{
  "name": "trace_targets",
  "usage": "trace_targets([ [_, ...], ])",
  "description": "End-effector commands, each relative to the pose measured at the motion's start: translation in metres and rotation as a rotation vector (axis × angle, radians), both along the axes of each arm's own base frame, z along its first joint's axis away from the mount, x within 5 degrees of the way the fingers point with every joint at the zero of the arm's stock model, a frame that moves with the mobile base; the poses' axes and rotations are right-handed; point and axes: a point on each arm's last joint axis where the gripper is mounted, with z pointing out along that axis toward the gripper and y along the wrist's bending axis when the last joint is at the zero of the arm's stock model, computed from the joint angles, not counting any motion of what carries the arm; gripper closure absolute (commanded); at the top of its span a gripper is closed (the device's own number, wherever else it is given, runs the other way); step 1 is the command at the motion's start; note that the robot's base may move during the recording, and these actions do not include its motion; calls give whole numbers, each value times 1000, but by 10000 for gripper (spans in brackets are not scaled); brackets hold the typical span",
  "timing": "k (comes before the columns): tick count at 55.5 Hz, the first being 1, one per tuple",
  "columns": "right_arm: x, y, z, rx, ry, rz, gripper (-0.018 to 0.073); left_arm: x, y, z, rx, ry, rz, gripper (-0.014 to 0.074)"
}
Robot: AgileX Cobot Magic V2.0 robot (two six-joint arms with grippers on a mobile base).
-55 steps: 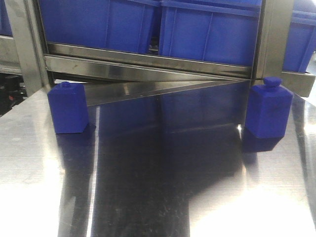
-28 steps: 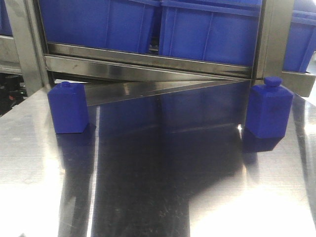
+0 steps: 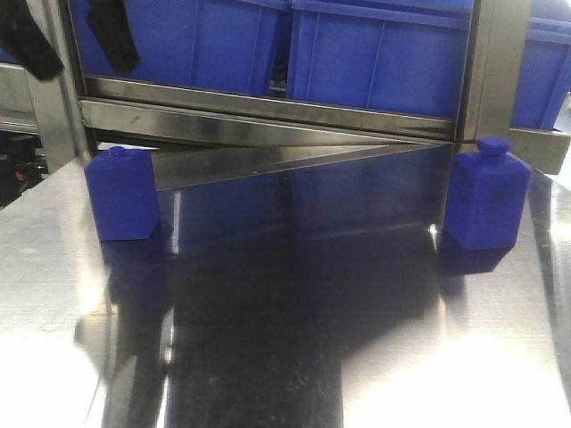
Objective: Pick and sort blue part to right shelf
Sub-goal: 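Lower the left gripper onto the nearer blue part and grasp it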
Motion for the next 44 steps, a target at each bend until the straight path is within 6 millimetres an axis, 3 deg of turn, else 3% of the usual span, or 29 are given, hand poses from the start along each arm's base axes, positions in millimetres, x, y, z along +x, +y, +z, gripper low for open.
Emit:
trace_targets([
  [1,-3,-1,12,8,-119,-10,505,5,-9,9,-29,-37,42,29],
  [12,-3,-1,12,8,-119,-10,505,24,-16,-32,-10,82,98,29],
  [26,-3,-1,12,8,-118,-10,505,37,-20,-64,20,155,100,29],
  [37,-3,-1,12,8,-118,-10,505,38,-21,-72,27,183,102,37],
  [44,-3,-1,12,8,-118,-10,505,39,-22,-70,20,177,107,131],
])
